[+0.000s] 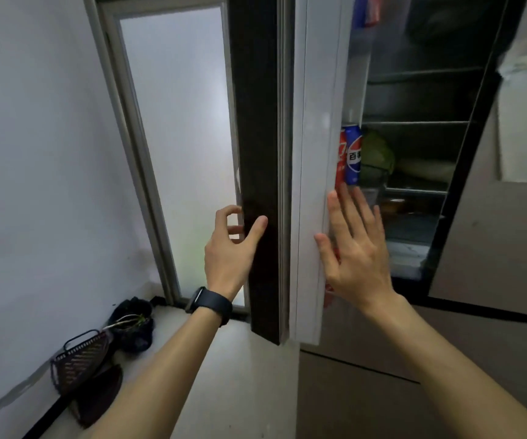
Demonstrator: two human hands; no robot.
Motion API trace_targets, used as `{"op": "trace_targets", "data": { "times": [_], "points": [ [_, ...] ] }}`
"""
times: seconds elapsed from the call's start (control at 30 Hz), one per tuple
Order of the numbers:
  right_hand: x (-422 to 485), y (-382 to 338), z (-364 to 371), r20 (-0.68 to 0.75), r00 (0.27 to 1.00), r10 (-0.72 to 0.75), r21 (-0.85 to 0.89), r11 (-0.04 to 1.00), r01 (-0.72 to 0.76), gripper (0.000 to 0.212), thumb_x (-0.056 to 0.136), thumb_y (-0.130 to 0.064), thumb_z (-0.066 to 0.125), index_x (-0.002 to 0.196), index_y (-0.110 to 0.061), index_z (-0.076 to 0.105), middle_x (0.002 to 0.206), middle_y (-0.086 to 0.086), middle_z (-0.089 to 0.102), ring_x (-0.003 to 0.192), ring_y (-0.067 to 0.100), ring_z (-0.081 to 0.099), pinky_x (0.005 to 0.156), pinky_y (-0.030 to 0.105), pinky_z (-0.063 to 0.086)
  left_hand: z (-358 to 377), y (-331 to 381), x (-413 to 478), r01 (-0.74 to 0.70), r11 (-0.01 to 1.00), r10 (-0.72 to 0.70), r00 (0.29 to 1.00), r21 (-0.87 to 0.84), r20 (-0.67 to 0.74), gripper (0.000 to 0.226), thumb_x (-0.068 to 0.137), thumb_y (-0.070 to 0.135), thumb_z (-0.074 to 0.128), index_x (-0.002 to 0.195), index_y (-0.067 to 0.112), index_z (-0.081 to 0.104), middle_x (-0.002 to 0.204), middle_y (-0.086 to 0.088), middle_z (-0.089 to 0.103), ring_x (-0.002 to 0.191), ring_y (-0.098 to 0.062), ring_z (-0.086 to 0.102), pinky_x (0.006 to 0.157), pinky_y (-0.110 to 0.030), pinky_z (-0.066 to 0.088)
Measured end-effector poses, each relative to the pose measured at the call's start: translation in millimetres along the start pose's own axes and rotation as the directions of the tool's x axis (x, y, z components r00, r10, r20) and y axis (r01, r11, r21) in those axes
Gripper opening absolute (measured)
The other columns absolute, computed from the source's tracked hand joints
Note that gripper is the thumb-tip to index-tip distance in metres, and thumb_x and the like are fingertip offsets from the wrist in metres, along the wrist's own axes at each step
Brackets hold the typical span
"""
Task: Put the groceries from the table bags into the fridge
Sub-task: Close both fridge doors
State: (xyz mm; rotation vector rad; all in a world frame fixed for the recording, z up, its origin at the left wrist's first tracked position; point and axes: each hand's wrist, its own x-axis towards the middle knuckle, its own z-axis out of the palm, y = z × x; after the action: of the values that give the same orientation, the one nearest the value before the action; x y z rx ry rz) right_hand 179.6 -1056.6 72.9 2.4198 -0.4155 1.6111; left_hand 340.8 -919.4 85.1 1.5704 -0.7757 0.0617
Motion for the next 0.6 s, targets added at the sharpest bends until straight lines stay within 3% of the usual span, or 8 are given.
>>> {"op": "trace_targets", "data": {
  "times": [0.07, 0.17, 0.3, 0.43, 0.53, 0.6],
  "points": [
    [-14.2, 14.1, -12.6, -0.033, 0.998, 0.054, 0.056, 0.997, -0.052, 0.062, 0.102, -0.026, 0.054, 0.155, -0.008, 0.029, 0.159, 0.019, 0.032, 0.146, 0.033, 0.032, 0.116, 0.053, 0.032, 14.7, 11.2, -14.6, -0.062, 0.994, 0.065, 0.998, 0.090, -0.022, 0.047, 0.078, 0.072, 0.063, 0.111, 0.045, 0.045, 0.100, 0.007, 0.063, 0.085, -0.015, 0.064, 0.075, -0.037, 0.057],
    [-32.4, 31.4, -30.0, -0.099, 0.973, 0.207, 0.162, 0.968, -0.189, 0.056, 0.102, -0.017, 0.055, 0.153, -0.010, 0.036, 0.150, 0.016, 0.039, 0.132, 0.027, 0.043, 0.110, 0.040, 0.042, 41.3, 29.2, -34.8, -0.193, 0.956, 0.210, 0.976, 0.220, -0.056, 0.049, 0.078, 0.068, 0.067, 0.109, 0.034, 0.050, 0.099, 0.007, 0.054, 0.084, -0.012, 0.057, 0.068, -0.027, 0.049],
    [-43.8, 59.3, -51.0, -0.109, 0.926, 0.363, 0.271, 0.907, -0.323, 0.054, 0.099, -0.009, 0.055, 0.152, -0.009, 0.040, 0.145, 0.013, 0.037, 0.131, 0.022, 0.044, 0.109, 0.037, 0.045, 76.6, 48.7, -49.7, -0.335, 0.862, 0.384, 0.922, 0.382, -0.058, 0.038, 0.082, 0.064, 0.066, 0.099, 0.031, 0.059, 0.112, 0.006, 0.047, 0.100, -0.015, 0.053, 0.081, -0.032, 0.046],
    [-46.8, 85.1, -72.7, 0.129, 0.856, 0.500, 0.325, 0.795, -0.513, 0.075, 0.097, -0.035, 0.062, 0.159, -0.023, 0.022, 0.162, -0.001, 0.018, 0.147, 0.010, 0.020, 0.116, 0.025, 0.022, 112.2, 74.3, -49.6, -0.493, 0.779, 0.561, 0.824, 0.387, -0.081, 0.025, 0.086, 0.048, 0.064, 0.100, 0.027, 0.062, 0.126, -0.002, 0.049, 0.114, -0.015, 0.048, 0.091, -0.031, 0.033],
    [-49.6, 105.3, -84.7, 0.327, 0.816, 0.476, 0.318, 0.758, -0.569, 0.103, 0.086, -0.063, 0.063, 0.160, -0.034, -0.003, 0.165, -0.019, -0.012, 0.152, 0.005, -0.005, 0.118, 0.032, 0.009, 144.5, 101.4, -37.1, -0.599, 0.746, 0.641, 0.765, 0.291, -0.069, 0.046, 0.086, 0.047, 0.063, 0.121, 0.021, 0.051, 0.136, -0.005, 0.045, 0.123, -0.016, 0.043, 0.097, -0.034, 0.039],
    [-50.3, 118.6, -87.9, 0.407, 0.786, 0.466, 0.314, 0.736, -0.599, 0.119, 0.076, -0.076, 0.064, 0.157, -0.037, -0.015, 0.162, -0.021, -0.024, 0.152, 0.008, -0.011, 0.119, 0.037, 0.007, 168.0, 119.3, -25.2, -0.643, 0.724, 0.670, 0.742, 0.249, -0.030, 0.059, 0.086, 0.050, 0.062, 0.132, 0.021, 0.040, 0.141, -0.007, 0.042, 0.127, -0.016, 0.042, 0.102, -0.024, 0.037]
  ]
}}
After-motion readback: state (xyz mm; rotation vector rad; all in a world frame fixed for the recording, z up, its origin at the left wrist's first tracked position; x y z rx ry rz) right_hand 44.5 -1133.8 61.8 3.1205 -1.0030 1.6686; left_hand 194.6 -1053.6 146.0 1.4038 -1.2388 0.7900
